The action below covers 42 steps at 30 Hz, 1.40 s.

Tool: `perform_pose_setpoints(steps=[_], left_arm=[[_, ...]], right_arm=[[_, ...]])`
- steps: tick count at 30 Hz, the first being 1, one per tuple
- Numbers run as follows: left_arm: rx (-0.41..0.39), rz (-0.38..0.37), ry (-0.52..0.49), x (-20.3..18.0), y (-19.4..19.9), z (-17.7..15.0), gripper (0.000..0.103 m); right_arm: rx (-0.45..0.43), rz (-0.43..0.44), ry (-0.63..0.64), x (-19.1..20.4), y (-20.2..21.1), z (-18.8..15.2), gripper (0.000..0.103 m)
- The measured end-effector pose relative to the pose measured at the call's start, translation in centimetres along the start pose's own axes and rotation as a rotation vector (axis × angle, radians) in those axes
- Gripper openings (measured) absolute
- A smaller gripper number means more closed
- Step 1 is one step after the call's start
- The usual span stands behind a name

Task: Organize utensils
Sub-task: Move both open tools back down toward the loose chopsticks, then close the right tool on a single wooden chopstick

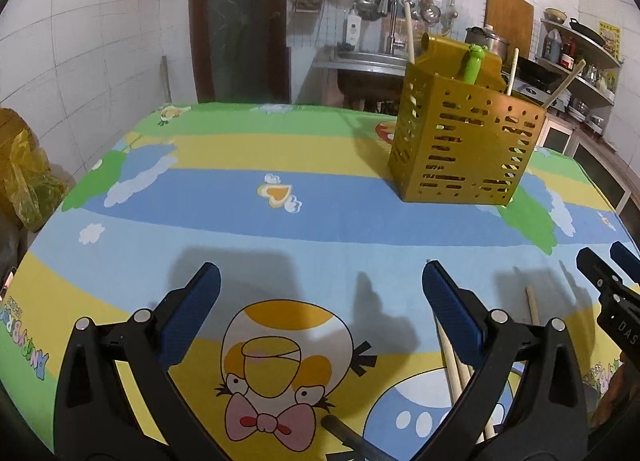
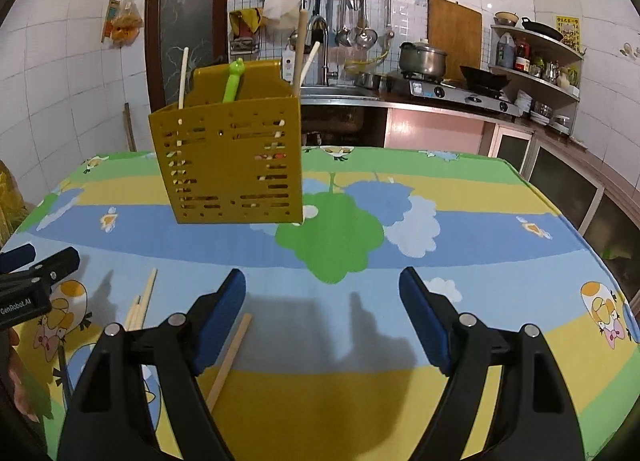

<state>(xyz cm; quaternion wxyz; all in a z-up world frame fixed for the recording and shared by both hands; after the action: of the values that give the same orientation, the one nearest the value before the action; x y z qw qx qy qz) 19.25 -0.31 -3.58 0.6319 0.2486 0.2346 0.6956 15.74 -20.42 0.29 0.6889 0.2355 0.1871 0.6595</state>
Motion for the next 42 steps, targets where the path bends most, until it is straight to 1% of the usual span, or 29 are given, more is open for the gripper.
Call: perform_pose_setpoints(steps=[5, 12, 17, 24, 26, 28, 31, 33, 35, 36, 38, 40, 41, 42], left_arm=[[0.008, 0.02, -0.021, -0.3, -0.2, -0.3, 0.098], [0.037, 0.04, -0.049, -0.7, -0.9, -0.6, 0.098], [0.048, 0.038, -0.048, -1.0, -1.0, -0.7, 0.098], [0.035, 0.053, -0.073, -1.5, -0.8, -0.9, 0.098], [0.035, 0.051, -0.07, -1.4, -0.8, -0.9, 0.098], [0.04, 0.048, -0.067, -1.4, -0.8, -0.9, 0.098], [0.049, 0.045, -0.064, -1.3, -0.9, -0.9, 0.098], [0.049, 0.047, -0.067, -1.4, -0.9, -0.9, 0.098], [0.044, 0.05, -0.074, -1.5, -0.8, -1.0, 0.098], [0.04, 0.051, -0.078, -1.6, -0.7, -1.0, 0.098], [0.035, 0.052, -0.085, -1.7, -0.5, -1.1, 0.098], [0.033, 0.054, -0.094, -1.9, -0.5, -1.2, 0.098], [0.035, 0.053, -0.098, -2.0, -0.4, -1.3, 0.098], [0.037, 0.051, -0.101, -2.0, -0.4, -1.3, 0.098]], right_arm=[[0.027, 0.007, 0.0, 0.3, -0.1, -0.4, 0.078], [0.102, 0.028, -0.012, 0.8, -1.1, -0.9, 0.078], [0.193, 0.036, -0.015, 1.7, -2.3, -1.5, 0.078], [0.268, 0.011, 0.031, 3.4, -3.2, -2.4, 0.075], [0.3, 0.019, 0.027, 3.7, -3.6, -2.7, 0.065], [0.301, 0.019, 0.023, 3.8, -3.7, -2.7, 0.064], [0.31, 0.04, -0.01, 3.8, -3.7, -2.8, 0.056], [0.313, 0.04, -0.008, 4.1, -3.6, -2.8, 0.051], [0.315, 0.036, -0.006, 4.6, -3.7, -2.8, 0.041], [0.316, 0.035, -0.007, 4.8, -3.7, -2.7, 0.038], [0.312, 0.029, 0.002, 5.3, -3.8, -2.7, 0.027], [0.312, 0.039, 0.007, 5.6, -3.8, -2.7, 0.021], [0.311, 0.041, 0.003, 5.5, -3.8, -2.7, 0.016], [0.31, 0.044, 0.002, 5.4, -3.8, -2.6, 0.014]])
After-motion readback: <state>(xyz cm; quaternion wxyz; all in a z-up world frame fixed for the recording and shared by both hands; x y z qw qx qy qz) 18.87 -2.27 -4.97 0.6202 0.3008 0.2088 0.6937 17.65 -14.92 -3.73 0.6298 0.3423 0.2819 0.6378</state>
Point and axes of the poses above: each gripper's, at about its wrist camera, not at the fingertips, and y roughly against the way its jaws point, x to its left, z to its top, the point moved 1 cm from there along -y, roughly the way its jaws point, and after that the axes turned 7 degrees about z, right-handed, at the moved point
